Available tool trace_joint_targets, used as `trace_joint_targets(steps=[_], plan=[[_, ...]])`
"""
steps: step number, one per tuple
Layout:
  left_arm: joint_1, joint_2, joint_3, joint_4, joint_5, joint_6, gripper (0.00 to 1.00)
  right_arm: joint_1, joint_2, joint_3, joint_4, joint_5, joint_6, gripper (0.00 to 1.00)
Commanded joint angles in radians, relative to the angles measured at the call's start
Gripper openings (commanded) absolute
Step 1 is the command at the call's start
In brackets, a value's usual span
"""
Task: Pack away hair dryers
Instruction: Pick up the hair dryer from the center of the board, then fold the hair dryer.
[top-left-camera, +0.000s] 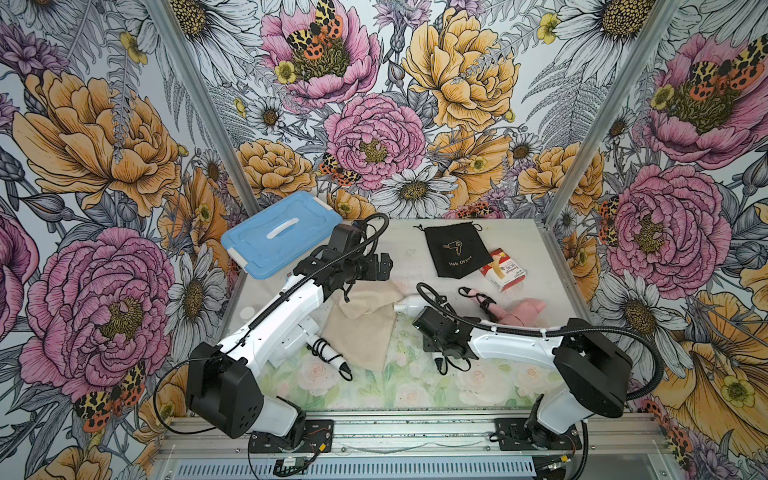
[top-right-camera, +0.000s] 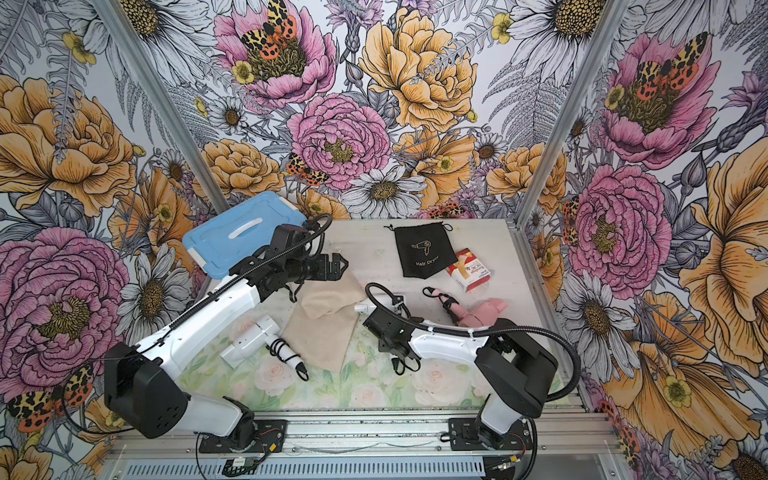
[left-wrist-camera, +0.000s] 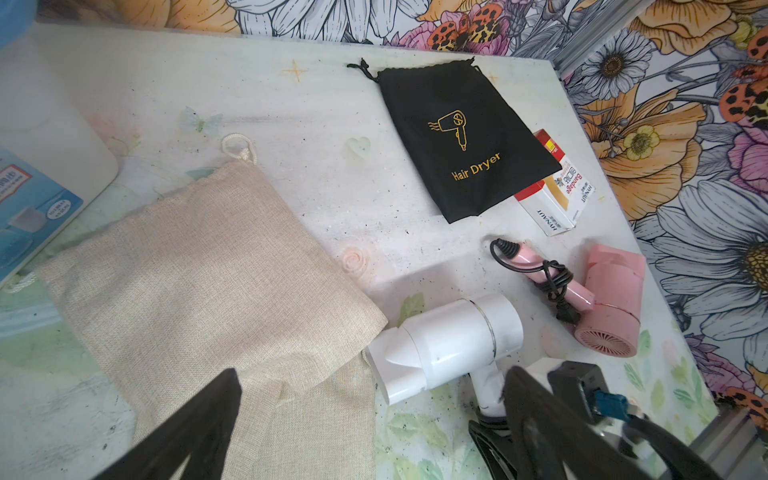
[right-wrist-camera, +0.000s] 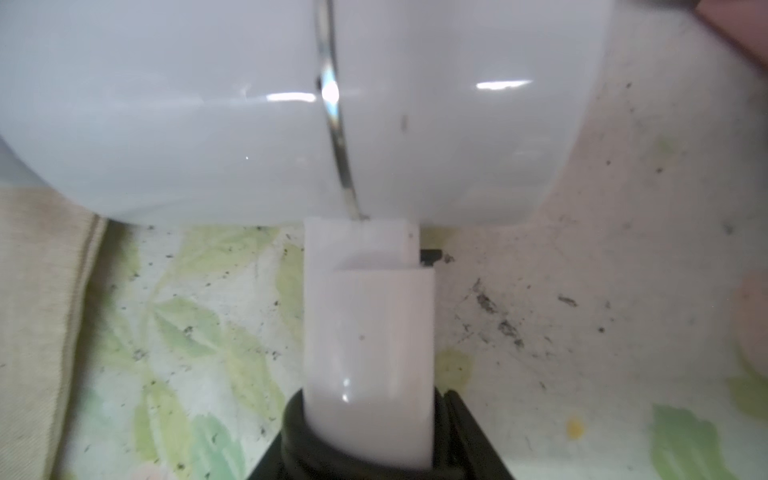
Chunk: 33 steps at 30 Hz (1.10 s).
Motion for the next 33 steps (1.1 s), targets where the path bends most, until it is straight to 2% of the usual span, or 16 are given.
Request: trace_joint_targets(steps=[1,5,9,12,17,23,33], plan=[[0.02,-0.01,0.064,-0.007,0.068,-0.021,0.99,-0.004,-0.122,0.027,0.041,0.082,-0.144,0.16],[0.044,-0.019,0.1,-0.017,0.131,-0.027,0.99,-0.009,-0.21,0.048,0.043,0.152,-0.314,0.16],[0.087,-0.031,0.131,-0.017,0.245,-0.027,0.99,-0.019,-0.277,0.072,0.071,0.216,-0.52,0.14],[0.113,-0.045,0.144,-0.015,0.338,0.006,0.99,-0.035,-0.328,0.072,0.151,0.213,-0.678,0.13],[0.137,-0.068,0.15,-0.015,0.448,0.097,0.99,-0.074,-0.383,0.077,0.284,0.139,-0.883,0.14],[0.138,-0.073,0.155,-0.015,0.603,0.189,0.99,-0.104,-0.37,0.132,0.312,0.061,-1.04,0.16],[0.115,-0.046,0.187,-0.059,0.662,0.319,0.99,-0.166,-0.331,0.213,0.326,-0.118,-1.166,0.18]])
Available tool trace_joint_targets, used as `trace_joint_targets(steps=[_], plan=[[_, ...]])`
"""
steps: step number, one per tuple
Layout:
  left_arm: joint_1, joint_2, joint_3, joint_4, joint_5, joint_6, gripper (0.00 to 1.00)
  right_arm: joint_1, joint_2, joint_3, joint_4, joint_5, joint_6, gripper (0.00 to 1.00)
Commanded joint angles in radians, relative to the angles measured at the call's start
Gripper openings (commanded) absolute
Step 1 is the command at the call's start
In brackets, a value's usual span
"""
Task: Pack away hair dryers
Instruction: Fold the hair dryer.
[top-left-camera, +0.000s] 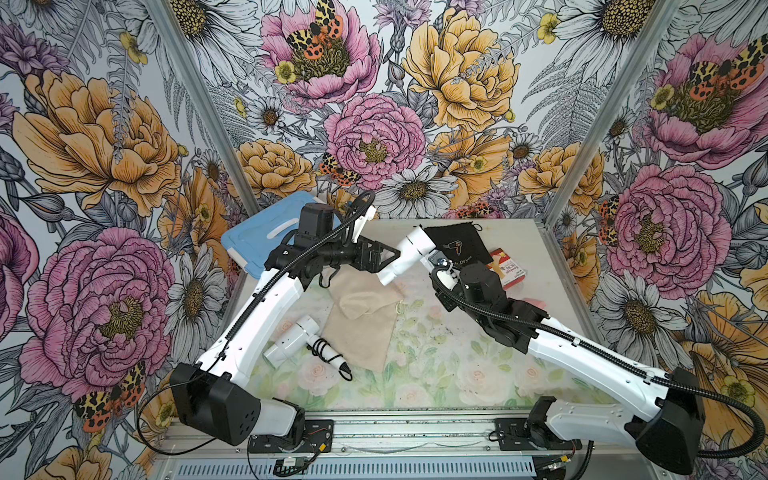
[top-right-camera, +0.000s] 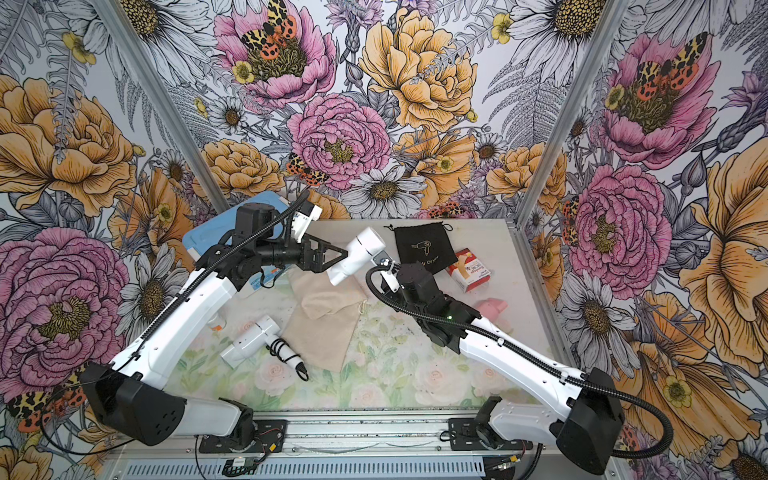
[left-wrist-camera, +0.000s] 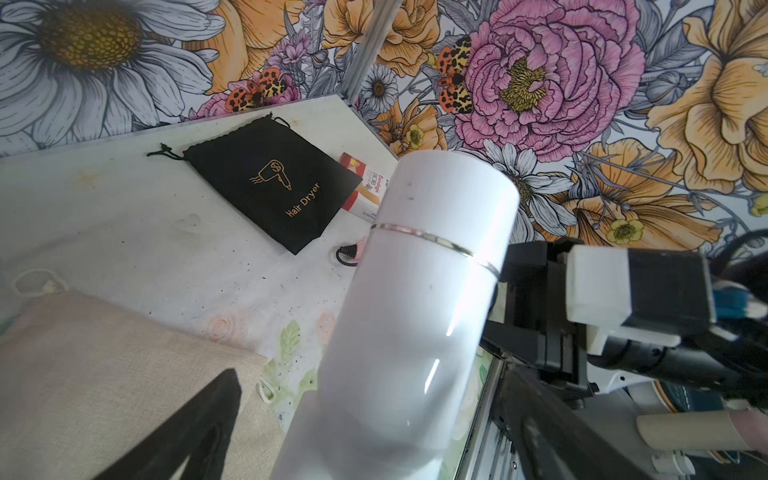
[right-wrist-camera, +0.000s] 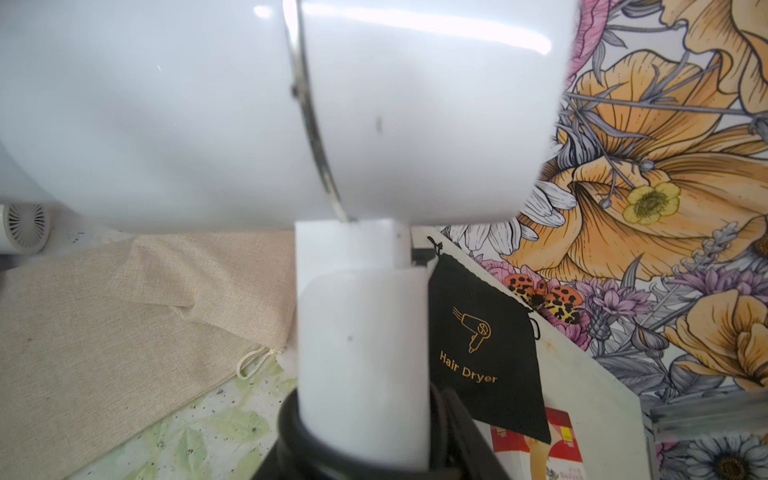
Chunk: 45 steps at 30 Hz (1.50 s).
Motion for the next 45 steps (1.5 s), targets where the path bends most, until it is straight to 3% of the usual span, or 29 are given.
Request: trace_joint_targets(steps=[1,21,28,31,35,39,45], plan=[[-0.004,0.004,0.051,-0.03,0.064,0.078,0.99,-0.015,0.017,0.08,0.093,-0.088,-0.074,0.18],[-0.006,0.105,0.157,-0.098,0.068,0.138,0.95,-0.015,0.104,0.165,0.122,-0.204,-0.16,0.18],[-0.017,0.152,0.177,-0.098,0.063,0.121,0.73,-0.009,0.121,0.185,0.122,-0.206,-0.17,0.18],[-0.018,0.17,0.188,-0.098,0.073,0.113,0.68,-0.01,0.128,0.195,0.121,-0.208,-0.174,0.18],[-0.022,0.185,0.206,-0.098,0.061,0.103,0.45,-0.009,0.146,0.211,0.122,-0.197,-0.171,0.18],[-0.023,0.193,0.228,-0.09,0.008,0.078,0.3,-0.011,0.168,0.234,0.128,-0.195,-0.142,0.17],[-0.021,0.148,0.171,0.067,-0.053,-0.03,0.25,-0.017,0.18,0.225,0.24,-0.188,-0.005,0.15]])
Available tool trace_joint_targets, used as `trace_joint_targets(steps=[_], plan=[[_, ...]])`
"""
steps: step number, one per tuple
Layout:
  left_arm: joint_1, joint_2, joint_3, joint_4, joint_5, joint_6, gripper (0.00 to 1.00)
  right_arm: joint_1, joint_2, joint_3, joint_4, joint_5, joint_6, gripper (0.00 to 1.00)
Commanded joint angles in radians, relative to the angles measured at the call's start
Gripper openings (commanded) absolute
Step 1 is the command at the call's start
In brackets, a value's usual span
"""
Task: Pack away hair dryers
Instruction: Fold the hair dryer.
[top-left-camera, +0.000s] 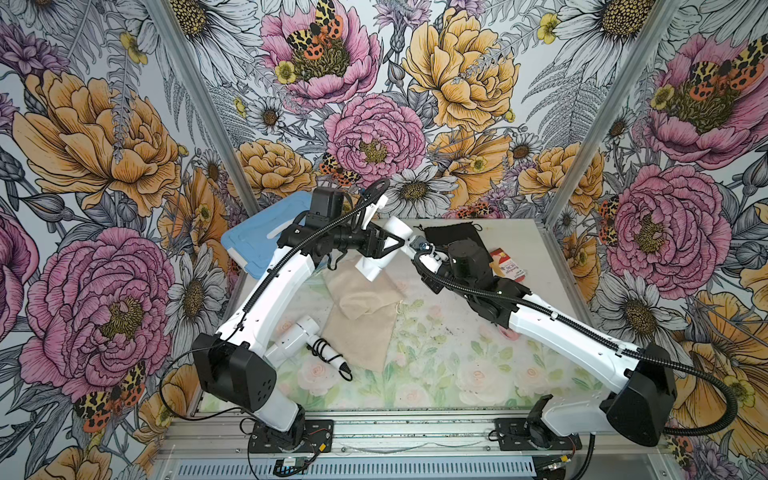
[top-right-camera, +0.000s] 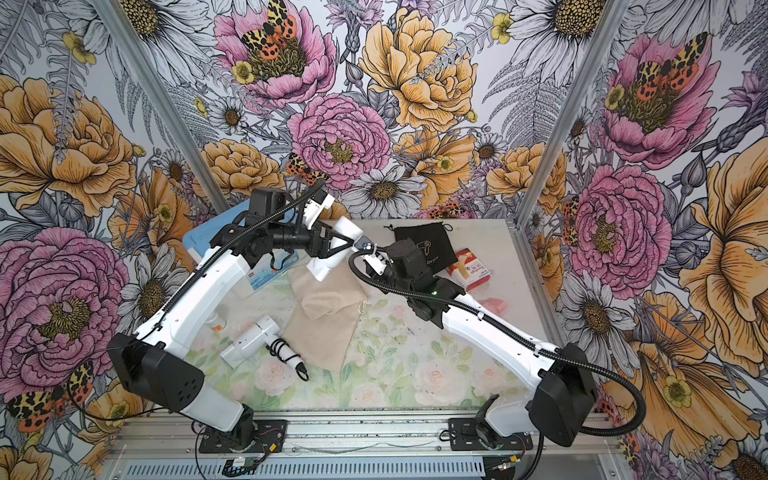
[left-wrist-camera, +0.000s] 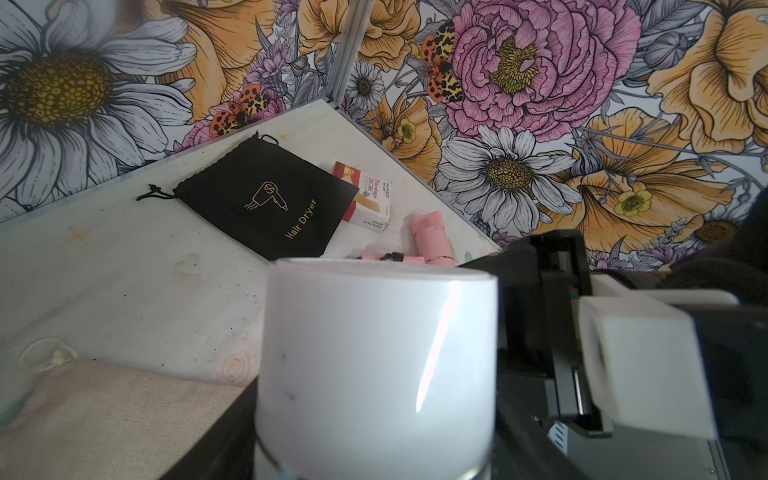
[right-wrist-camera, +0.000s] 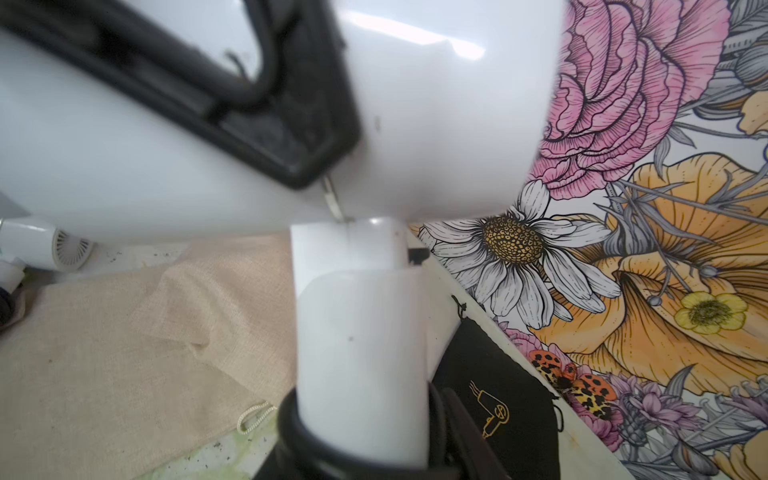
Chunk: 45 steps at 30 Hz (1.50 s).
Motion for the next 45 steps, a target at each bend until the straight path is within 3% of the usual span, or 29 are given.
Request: trace_joint_targets(steps=[1,7,19,24,30,33,38,45], plan=[[-0.008,-0.035,-0.046,0.142,-0.074,-0.151,0.24,0.016,0.005,0.053,0.205,-0.017,0.103,0.15],[-0.025,-0.088,-0.153,0.304,-0.13,-0.245,0.23,0.014,0.043,0.09,0.281,0.035,0.32,0.14],[-0.128,-0.104,-0.283,0.5,-0.243,-0.317,0.24,0.017,0.134,0.139,0.482,0.114,0.851,0.13],[-0.142,-0.11,-0.329,0.577,-0.26,-0.353,0.25,0.017,0.157,0.129,0.534,0.136,0.994,0.14],[-0.153,-0.1,-0.343,0.595,-0.248,-0.358,0.29,0.02,0.16,0.141,0.503,0.096,0.946,0.13],[-0.151,-0.103,-0.343,0.583,-0.236,-0.339,0.41,0.019,0.142,0.131,0.48,0.056,0.875,0.13],[-0.148,-0.104,-0.33,0.541,-0.213,-0.319,0.5,0.012,0.107,0.11,0.443,0.033,0.775,0.11],[-0.134,-0.121,-0.309,0.503,-0.182,-0.304,0.71,0.004,0.057,0.109,0.416,-0.001,0.592,0.12]])
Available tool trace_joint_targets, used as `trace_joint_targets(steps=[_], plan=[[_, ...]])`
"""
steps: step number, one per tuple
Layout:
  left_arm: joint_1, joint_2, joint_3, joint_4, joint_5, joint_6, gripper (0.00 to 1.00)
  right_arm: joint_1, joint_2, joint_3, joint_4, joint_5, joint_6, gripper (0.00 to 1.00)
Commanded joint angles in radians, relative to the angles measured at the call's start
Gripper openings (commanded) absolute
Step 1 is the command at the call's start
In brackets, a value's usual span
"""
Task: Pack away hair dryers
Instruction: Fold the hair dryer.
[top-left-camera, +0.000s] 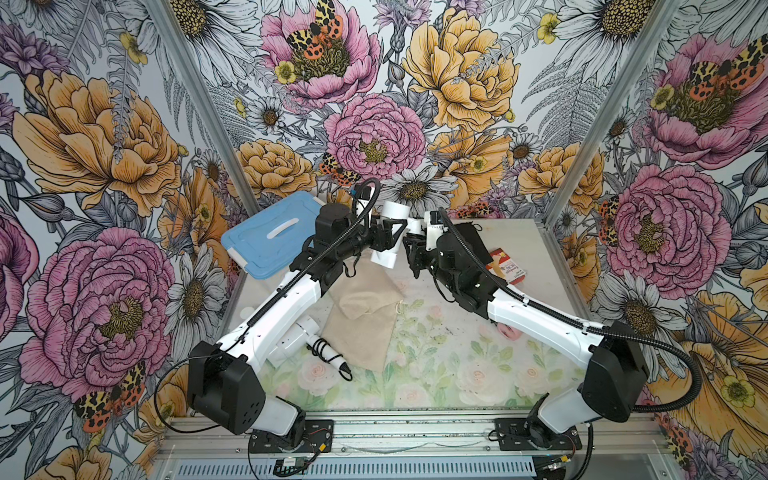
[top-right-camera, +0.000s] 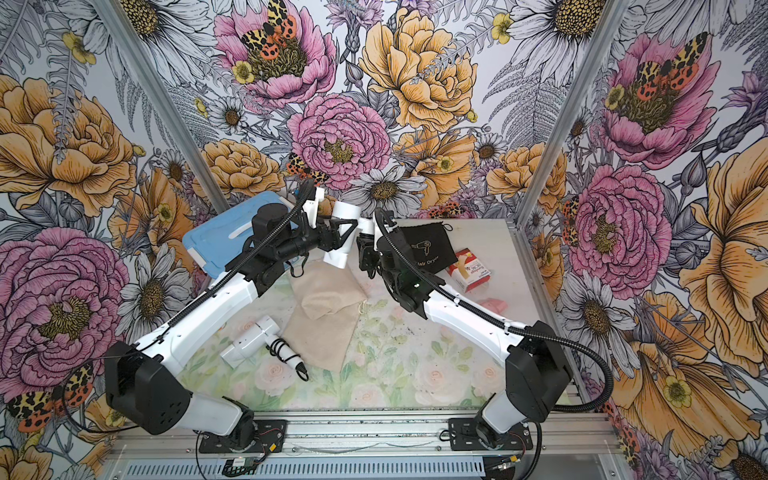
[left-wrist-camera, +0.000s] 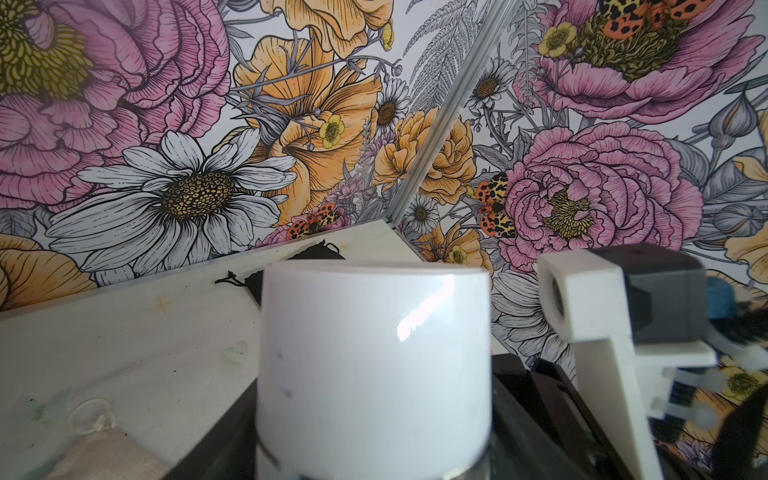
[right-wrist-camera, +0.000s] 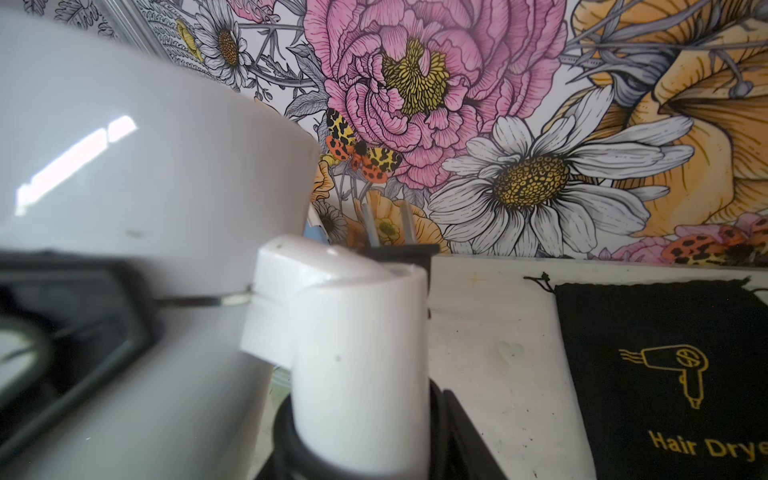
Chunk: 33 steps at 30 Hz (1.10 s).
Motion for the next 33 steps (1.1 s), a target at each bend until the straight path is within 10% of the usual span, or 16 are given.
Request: trace_joint_targets(steps=[1,33], plan=[[-0.038,-0.008,0.011,-0.106,0.151,0.008,0.73,0.007,-0.085,0.057,0.166,-0.104,-0.13,0.12],[0.061,-0.049,0.091,-0.162,0.227,0.027,0.78,-0.004,-0.077,0.083,0.077,-0.211,-0.263,0.11]])
